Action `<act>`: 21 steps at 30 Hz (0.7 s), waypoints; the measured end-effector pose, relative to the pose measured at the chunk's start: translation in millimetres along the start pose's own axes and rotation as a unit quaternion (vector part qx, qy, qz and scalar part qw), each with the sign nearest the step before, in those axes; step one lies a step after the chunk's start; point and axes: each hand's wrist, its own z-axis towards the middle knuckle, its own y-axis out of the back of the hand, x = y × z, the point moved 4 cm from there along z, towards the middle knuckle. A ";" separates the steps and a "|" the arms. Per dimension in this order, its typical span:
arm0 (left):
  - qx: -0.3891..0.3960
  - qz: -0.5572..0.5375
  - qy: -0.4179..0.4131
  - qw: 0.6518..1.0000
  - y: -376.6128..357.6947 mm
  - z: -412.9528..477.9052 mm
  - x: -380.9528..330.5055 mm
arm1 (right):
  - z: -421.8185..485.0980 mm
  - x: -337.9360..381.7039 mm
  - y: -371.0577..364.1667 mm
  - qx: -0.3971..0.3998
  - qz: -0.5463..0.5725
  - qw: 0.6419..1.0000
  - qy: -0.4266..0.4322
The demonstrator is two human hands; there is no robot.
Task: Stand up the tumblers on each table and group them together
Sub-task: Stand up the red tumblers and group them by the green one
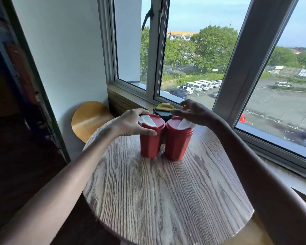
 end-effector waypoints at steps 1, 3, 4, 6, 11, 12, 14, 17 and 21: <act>0.004 0.003 0.001 1.000 0.3 1.3 -0.3 | 12.1 5.1 1.7 0.017 -0.020 1.000 0.002; 0.012 0.013 0.008 1.000 1.5 4.8 -0.4 | 34.4 15.8 1.5 0.082 -0.074 0.994 0.006; 0.018 0.017 0.012 1.000 2.1 6.4 -0.2 | 43.5 21.2 0.4 0.114 -0.106 0.988 0.005; 0.030 0.021 0.018 0.999 2.4 9.0 -0.4 | 58.7 30.7 -3.1 0.166 -0.164 0.972 -0.003; 0.044 0.023 0.027 0.998 3.4 11.3 -2.4 | 81.1 41.9 -13.9 0.239 -0.223 0.945 -0.028; 0.046 0.024 0.028 0.998 3.7 11.7 -2.8 | 83.7 41.8 -14.9 0.241 -0.227 0.943 -0.029; 0.048 0.027 0.030 0.998 4.7 11.8 -3.4 | 87.1 41.2 -15.7 0.241 -0.230 0.942 -0.027; 0.048 0.029 0.030 0.998 4.5 11.6 -3.4 | 89.3 39.2 -16.2 0.249 -0.233 0.940 -0.023; 0.047 0.030 0.029 0.998 4.3 12.1 -2.9 | 87.8 39.3 -14.1 0.249 -0.230 0.941 -0.007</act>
